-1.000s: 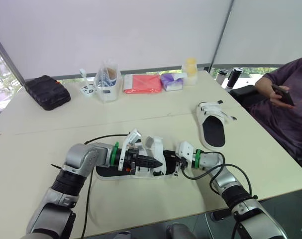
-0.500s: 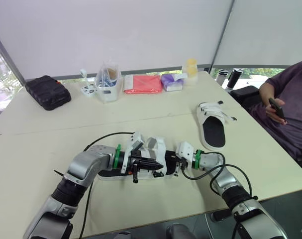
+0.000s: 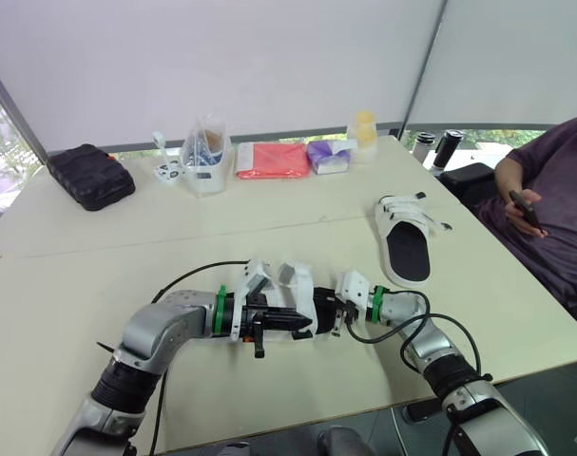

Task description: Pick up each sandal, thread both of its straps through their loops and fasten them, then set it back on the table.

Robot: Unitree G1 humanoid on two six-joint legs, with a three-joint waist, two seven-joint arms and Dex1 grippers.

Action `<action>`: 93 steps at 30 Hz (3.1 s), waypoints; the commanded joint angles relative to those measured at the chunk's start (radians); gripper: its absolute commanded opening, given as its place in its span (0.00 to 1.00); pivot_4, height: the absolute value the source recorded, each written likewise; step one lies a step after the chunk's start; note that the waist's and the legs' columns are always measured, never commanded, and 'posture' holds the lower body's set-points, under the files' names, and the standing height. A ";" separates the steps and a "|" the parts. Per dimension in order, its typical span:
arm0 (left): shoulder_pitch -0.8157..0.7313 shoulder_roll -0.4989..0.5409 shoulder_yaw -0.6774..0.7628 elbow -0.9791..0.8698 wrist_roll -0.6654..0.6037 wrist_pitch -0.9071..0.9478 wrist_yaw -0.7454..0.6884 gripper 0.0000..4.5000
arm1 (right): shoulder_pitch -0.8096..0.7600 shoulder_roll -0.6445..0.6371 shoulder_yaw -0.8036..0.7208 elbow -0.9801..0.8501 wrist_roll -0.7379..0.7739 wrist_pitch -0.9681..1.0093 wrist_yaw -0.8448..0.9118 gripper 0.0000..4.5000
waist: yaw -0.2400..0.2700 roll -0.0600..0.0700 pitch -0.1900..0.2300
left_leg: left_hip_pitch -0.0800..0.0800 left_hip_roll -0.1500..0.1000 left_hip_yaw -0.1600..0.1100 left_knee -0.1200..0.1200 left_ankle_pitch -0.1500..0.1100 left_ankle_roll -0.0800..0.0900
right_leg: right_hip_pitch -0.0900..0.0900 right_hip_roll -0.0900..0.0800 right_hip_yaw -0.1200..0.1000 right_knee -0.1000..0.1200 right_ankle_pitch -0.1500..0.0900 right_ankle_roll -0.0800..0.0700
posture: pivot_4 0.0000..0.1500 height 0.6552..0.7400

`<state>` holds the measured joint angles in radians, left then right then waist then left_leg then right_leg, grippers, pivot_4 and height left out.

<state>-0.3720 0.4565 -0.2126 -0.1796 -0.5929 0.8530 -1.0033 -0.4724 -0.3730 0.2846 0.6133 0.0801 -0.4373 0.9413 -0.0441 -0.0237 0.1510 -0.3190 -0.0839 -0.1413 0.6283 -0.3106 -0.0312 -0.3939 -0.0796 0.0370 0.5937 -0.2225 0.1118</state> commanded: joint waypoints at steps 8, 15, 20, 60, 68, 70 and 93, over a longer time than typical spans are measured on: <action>0.052 0.078 -0.068 -0.019 0.088 -0.081 0.013 0.01 | 0.059 -0.008 0.067 0.139 -0.114 0.076 -0.001 0.00 | -0.001 0.001 0.000 | 0.000 0.001 0.000 0.000 -0.001 -0.001 | 0.000 0.001 0.000 0.000 0.000 -0.001 | 1.00 1.00; 0.018 0.090 -0.134 0.012 0.169 -0.166 0.007 0.01 | 0.055 -0.009 0.065 0.145 -0.114 0.075 -0.003 0.00 | 0.001 0.001 0.000 | 0.000 0.001 0.000 0.000 -0.001 -0.001 | 0.000 0.001 0.000 0.000 0.000 -0.001 | 1.00 1.00; -0.008 0.115 -0.172 0.045 0.224 -0.230 -0.020 0.01 | 0.058 -0.012 0.063 0.141 -0.113 0.076 -0.006 0.00 | 0.001 0.001 0.000 | 0.000 0.001 0.000 0.000 -0.001 -0.001 | 0.000 0.001 0.000 -0.001 -0.001 -0.001 | 1.00 1.00; -0.609 -0.045 -0.027 0.707 0.426 -0.446 0.283 0.83 | 0.056 -0.010 0.063 0.158 -0.122 0.067 -0.009 0.00 | 0.000 0.001 0.003 | 0.000 0.004 0.000 0.000 0.000 -0.003 | -0.003 0.002 -0.010 -0.001 0.000 0.000 | 1.00 1.00; -0.712 -0.088 -0.129 0.941 0.579 -0.691 0.075 0.83 | 0.041 -0.002 0.061 0.169 -0.122 0.072 -0.014 0.00 | -0.002 0.000 0.004 | -0.001 0.004 0.000 0.000 0.001 0.000 | -0.006 0.001 -0.011 -0.001 0.001 0.001 | 1.00 1.00; -0.727 -0.106 -0.136 0.973 0.605 -0.698 0.070 0.83 | 0.042 -0.001 0.061 0.169 -0.123 0.073 -0.015 0.00 | -0.001 0.000 0.004 | -0.002 0.005 0.000 0.000 0.002 0.000 | -0.006 0.001 -0.011 -0.001 0.001 0.001 | 1.00 1.00; -0.880 -0.255 -0.148 1.443 0.866 -0.863 0.281 0.01 | 0.049 0.006 0.059 0.172 -0.126 0.066 -0.038 0.00 | -0.003 -0.005 0.009 | -0.002 0.007 0.000 0.000 0.002 0.000 | -0.005 0.002 -0.016 0.000 0.003 0.005 | 1.00 1.00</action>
<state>-1.2280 0.1993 -0.3966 1.2750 0.2982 -0.0213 -0.7035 -0.4860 -0.3610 0.2868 0.6183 0.0685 -0.4565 0.9288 -0.0469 -0.0282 0.1602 -0.3208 -0.0765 -0.1414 0.6279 -0.3088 -0.0307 -0.3991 -0.0778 0.0214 0.5933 -0.2199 0.1168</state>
